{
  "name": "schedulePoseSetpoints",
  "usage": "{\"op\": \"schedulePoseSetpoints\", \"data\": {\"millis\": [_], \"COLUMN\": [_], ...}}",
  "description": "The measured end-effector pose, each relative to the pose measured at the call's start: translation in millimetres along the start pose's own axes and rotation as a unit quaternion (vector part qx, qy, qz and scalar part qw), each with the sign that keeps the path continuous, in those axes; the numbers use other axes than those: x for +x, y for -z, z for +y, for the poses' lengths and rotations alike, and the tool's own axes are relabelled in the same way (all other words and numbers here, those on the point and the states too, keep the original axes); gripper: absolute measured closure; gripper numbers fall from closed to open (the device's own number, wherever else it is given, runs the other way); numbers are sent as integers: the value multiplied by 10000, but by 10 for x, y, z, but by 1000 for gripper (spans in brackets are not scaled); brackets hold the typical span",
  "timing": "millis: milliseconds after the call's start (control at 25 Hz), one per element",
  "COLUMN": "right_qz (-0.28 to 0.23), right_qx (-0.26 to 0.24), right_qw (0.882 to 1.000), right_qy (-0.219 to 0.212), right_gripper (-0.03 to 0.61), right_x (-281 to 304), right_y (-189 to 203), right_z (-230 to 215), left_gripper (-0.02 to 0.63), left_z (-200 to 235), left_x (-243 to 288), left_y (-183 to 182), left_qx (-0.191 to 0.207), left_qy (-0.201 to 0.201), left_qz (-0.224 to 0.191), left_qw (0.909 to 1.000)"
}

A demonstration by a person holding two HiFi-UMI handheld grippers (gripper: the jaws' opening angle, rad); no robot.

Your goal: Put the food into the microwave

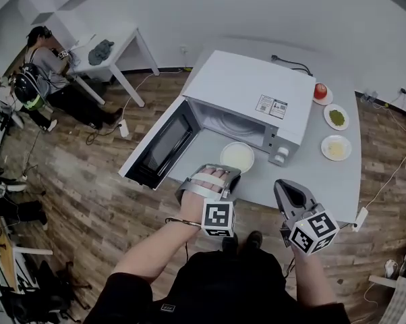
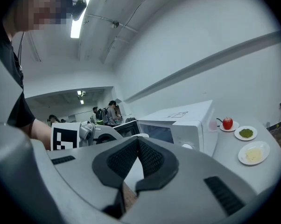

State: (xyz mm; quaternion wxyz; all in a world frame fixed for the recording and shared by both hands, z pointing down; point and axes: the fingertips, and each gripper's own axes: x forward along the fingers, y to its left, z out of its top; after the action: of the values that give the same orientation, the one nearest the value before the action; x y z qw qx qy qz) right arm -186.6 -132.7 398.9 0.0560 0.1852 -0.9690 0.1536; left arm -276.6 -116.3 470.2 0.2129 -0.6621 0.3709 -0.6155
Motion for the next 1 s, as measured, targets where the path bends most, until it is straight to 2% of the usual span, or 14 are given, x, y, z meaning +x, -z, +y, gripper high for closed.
{"op": "schedulePoseSetpoints", "data": {"millis": [120,360,600,760,1000], "right_qz": [41,205,263,109,420], "right_qx": [48,171,150,214,197], "right_qw": [9999,9996,9991,9973,9962], "right_qy": [-118,-88,295,699,740], "right_gripper": [565,565,565,565,565], "right_x": [73,272,639,845,1089], "right_y": [23,145,185,115,281], "right_z": [-40,-40,82,110,194], "left_gripper": [555,554,554,554,554], "left_z": [31,19,155,227,282], "left_x": [36,178,282,360,732], "left_y": [118,365,704,887,1019], "left_qx": [-85,-158,72,423,620], "left_qy": [-1,133,121,142,279], "left_qz": [183,232,-118,-349,-502], "left_qw": [9998,9995,9998,9984,9964]}}
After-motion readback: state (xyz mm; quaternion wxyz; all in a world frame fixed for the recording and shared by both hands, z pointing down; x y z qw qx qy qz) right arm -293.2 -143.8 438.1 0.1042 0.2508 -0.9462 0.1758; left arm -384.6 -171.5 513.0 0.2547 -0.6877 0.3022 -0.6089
